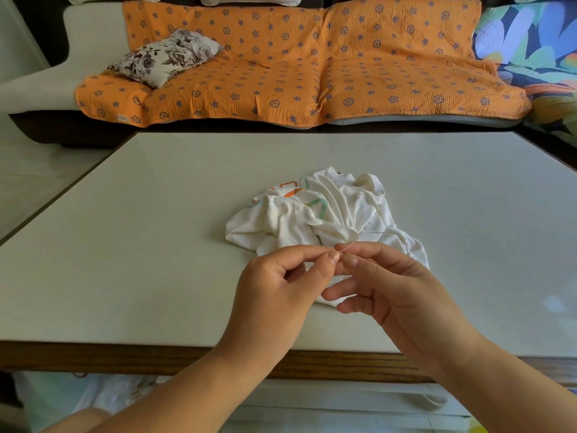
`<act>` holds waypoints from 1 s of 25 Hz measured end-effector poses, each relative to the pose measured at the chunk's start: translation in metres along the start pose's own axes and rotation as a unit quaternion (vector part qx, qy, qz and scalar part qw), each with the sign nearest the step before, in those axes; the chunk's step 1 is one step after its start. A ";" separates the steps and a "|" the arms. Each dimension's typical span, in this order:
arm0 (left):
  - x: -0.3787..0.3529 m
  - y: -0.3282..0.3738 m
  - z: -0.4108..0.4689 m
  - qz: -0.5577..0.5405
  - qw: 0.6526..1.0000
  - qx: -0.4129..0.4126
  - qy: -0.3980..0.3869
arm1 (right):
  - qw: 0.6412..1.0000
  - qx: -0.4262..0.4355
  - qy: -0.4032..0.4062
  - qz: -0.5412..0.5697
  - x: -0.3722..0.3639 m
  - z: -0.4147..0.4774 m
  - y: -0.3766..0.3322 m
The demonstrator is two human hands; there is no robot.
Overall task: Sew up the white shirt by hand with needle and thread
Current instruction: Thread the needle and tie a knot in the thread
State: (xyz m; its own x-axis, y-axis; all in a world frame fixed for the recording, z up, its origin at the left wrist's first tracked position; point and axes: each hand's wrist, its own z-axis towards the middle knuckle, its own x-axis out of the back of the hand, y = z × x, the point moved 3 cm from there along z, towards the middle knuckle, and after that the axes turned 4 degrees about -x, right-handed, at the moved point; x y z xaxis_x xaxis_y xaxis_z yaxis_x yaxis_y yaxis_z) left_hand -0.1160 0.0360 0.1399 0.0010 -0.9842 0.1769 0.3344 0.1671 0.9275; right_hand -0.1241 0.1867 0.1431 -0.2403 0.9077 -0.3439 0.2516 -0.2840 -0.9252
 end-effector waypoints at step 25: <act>0.002 0.001 -0.001 0.051 0.998 -0.014 0.024 | 0.992 0.041 0.082 -0.089 0.001 -0.004 -0.003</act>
State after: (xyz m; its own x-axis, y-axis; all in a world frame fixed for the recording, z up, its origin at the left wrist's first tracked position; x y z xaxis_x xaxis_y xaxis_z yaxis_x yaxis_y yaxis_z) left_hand -0.1151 0.0344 0.1406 0.0815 -0.9642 0.2523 0.3559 0.2646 0.8963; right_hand -0.1212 0.1900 0.1459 -0.1161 0.9818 -0.1500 0.1404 -0.1333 -0.9811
